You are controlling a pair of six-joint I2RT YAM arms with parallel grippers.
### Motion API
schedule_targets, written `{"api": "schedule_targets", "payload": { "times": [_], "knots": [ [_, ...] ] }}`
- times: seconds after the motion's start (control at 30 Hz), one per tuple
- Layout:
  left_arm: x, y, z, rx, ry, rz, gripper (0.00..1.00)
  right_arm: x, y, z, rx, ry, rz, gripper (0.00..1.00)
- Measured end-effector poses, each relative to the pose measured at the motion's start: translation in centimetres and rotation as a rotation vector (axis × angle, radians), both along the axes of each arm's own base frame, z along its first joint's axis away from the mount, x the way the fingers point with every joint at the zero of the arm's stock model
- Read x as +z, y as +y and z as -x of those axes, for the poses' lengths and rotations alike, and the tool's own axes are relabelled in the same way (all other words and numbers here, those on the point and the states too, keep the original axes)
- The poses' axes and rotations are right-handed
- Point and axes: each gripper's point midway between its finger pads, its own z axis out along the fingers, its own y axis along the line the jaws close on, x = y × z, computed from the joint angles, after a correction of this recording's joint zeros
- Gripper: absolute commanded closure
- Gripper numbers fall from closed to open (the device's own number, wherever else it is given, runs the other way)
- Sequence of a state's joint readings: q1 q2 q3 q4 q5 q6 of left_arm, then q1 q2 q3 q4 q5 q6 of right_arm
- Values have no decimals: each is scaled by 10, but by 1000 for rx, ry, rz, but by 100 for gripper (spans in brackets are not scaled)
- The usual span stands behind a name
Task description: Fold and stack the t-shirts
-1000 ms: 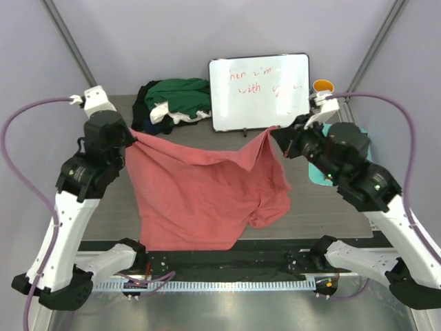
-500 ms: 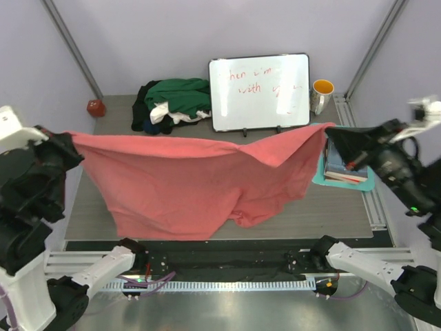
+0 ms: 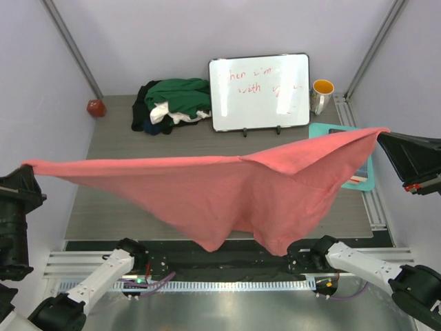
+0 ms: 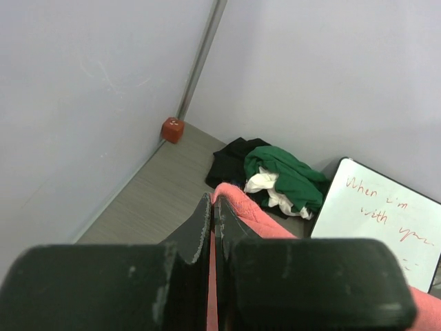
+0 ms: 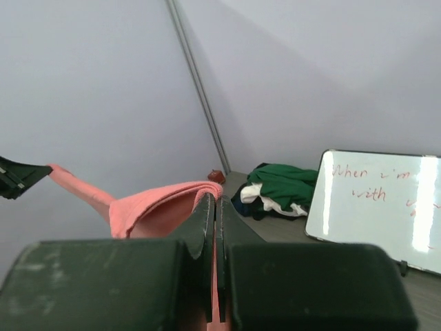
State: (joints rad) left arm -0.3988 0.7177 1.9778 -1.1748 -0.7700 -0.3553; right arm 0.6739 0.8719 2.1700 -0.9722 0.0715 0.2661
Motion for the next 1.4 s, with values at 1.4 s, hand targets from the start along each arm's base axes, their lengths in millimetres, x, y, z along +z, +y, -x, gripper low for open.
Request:
{"api": "schedule_targets", "payload": {
  "times": [1.4],
  "knots": [
    [-300,-122,-280,-99,960,-377,100,-310,138,-273,-256,704,699,99]
  ]
}}
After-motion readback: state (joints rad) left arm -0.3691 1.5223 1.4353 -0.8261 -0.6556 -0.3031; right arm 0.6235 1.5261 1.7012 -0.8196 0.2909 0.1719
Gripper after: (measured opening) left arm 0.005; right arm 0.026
